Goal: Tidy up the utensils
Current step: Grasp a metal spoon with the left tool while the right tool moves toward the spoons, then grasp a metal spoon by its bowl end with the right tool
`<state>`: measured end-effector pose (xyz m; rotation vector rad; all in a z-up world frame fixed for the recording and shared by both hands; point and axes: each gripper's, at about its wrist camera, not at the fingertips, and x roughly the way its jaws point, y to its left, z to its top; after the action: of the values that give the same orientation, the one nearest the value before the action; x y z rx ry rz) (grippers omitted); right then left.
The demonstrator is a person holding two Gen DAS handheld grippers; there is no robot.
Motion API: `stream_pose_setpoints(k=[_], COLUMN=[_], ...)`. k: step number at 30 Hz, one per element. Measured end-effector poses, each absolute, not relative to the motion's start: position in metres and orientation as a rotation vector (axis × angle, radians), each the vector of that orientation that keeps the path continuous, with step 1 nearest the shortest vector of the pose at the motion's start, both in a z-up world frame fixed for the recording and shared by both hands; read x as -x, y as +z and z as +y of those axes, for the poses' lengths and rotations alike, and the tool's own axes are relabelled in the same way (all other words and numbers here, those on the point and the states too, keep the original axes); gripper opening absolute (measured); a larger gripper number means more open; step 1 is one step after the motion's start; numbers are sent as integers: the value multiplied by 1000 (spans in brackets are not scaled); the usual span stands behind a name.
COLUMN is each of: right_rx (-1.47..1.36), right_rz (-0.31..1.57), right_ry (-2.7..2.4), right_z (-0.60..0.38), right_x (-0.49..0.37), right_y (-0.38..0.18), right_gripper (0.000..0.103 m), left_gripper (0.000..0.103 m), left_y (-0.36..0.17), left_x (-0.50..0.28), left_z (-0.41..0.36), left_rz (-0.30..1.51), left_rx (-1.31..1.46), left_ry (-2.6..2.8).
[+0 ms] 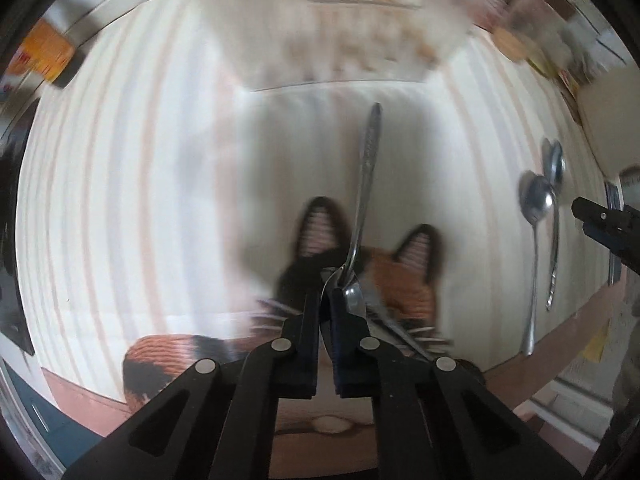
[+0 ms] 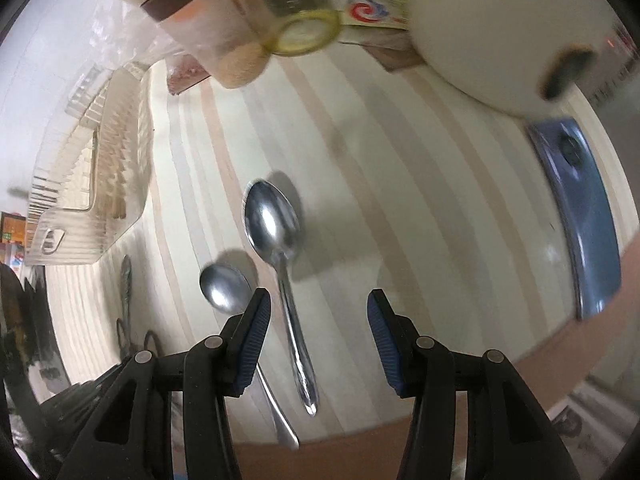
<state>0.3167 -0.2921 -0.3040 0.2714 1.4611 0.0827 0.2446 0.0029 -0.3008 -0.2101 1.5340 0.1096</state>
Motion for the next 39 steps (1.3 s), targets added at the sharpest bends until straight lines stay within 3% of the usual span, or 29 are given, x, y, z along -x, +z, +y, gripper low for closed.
stream_pose_setpoints(k=[8, 10, 11, 12, 13, 15, 18, 23, 29, 34, 36, 39], right_rx=[-118, -27, 7, 39, 46, 32, 21, -6, -43, -72, -89, -105], right_rz=[1434, 1413, 1402, 1378, 1371, 1377, 1393, 1422, 1438, 1441, 1437, 1426], right_ry=[89, 68, 56, 61, 58, 60, 59, 65, 59, 53, 52, 54], right_z=[-254, -241, -237, -233, -232, -233, -236, -251, -268, -277, -280, -283], right_x=[-345, -347, -348, -347, -348, -348, -346, -335, -324, -325, -325, -323], right_y=[-319, -320, -320, -319, -318, -318, -317, -318, -321, -319, -319, -319], right_gripper=[54, 43, 24, 14, 13, 9, 7, 5, 5, 5, 5, 5], left_gripper=[4, 6, 8, 10, 12, 26, 38, 39, 50, 47, 32, 31], left_y=[-307, -308, -310, -313, -314, -314, -312, -314, -327, -331, -331, -330], left_x=[-228, -217, -215, -208, -205, -198, -183, -168, -180, -185, -187, -197], left_z=[60, 75, 81, 82, 85, 92, 95, 74, 48, 33, 26, 22], left_rz=[1538, 1542, 1547, 1552, 1559, 1568, 1553, 1549, 1589, 1581, 1570, 1568], left_rx=[304, 355, 377, 395, 403, 404, 401, 370, 284, 214, 168, 198], left_ry=[169, 160, 152, 149, 151, 163, 151, 84, 33, 56, 83, 79])
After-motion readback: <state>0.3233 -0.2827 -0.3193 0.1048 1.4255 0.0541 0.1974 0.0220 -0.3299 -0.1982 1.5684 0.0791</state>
